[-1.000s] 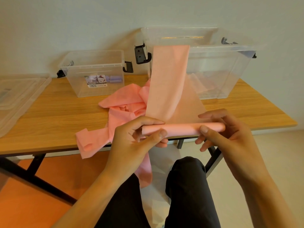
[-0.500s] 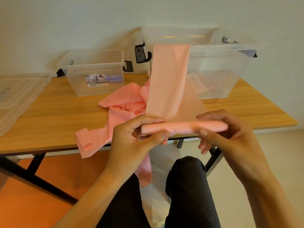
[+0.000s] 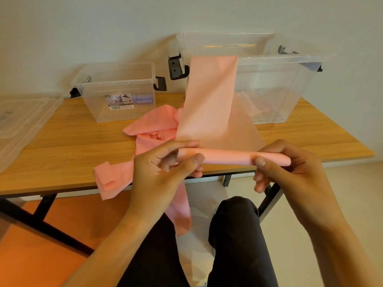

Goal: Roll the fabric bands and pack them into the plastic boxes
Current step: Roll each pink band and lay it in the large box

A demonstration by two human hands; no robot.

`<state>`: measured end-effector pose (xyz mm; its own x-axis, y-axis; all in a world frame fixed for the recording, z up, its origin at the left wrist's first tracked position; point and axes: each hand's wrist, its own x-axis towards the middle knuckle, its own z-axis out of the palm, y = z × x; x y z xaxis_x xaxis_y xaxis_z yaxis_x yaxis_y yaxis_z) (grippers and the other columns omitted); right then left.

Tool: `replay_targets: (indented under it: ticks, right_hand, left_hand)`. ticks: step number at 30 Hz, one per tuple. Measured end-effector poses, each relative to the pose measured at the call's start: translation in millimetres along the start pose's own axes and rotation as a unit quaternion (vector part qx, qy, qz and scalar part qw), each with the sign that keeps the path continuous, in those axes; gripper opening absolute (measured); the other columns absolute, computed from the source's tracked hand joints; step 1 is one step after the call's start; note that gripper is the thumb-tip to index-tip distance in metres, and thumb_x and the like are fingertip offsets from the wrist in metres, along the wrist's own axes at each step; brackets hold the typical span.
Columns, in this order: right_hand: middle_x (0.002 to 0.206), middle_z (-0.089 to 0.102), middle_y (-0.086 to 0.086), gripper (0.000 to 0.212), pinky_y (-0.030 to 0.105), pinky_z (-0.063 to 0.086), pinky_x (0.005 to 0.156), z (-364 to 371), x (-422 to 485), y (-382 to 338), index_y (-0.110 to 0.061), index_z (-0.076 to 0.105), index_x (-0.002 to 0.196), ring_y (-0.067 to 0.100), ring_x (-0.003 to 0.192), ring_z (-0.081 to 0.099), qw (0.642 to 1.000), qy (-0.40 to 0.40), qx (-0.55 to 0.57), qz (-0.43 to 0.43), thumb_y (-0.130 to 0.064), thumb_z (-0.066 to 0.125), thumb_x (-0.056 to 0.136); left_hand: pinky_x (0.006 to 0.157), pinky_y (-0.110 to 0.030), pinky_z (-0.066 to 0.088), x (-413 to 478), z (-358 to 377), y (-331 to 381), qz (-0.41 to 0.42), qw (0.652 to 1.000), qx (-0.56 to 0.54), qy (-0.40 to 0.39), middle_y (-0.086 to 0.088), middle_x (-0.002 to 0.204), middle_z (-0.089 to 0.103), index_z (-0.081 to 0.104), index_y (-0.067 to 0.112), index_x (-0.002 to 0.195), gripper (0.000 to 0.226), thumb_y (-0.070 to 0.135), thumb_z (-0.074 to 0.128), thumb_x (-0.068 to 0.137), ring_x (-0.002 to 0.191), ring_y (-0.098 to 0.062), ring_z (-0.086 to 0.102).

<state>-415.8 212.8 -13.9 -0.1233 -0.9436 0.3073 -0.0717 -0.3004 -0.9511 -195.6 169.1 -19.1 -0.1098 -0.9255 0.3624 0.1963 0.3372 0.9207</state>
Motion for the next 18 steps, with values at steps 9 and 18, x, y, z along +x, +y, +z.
replay_targets:
  ticks: [9,18]
  right_hand:
    - [0.085,0.070,0.013,0.023,0.032,0.059,0.056,-1.0,1.7,1.2,0.000,0.068,0.096,0.030,0.073,0.073,1.000,-0.018,-0.006,-0.005,-0.019,0.068,0.083]
    - [0.072,0.067,0.013,0.014,0.031,0.057,0.056,-0.7,3.8,4.2,-0.014,0.069,0.098,0.031,0.056,0.066,1.000,-0.016,0.000,-0.005,-0.021,0.065,0.086]
  left_hand:
    - [0.064,-0.027,0.060,1.3,-2.2,-2.3,0.007,1.000,-0.004,-0.018,0.000,0.090,0.076,0.072,0.006,0.098,0.025,0.007,0.077,0.073,0.079,-0.027,0.075]
    - [0.065,-0.032,0.061,1.0,-3.8,-6.1,-0.008,0.995,-0.033,-0.095,-0.005,0.099,0.070,0.072,0.010,0.102,0.023,-0.002,0.074,0.081,0.093,-0.035,0.071]
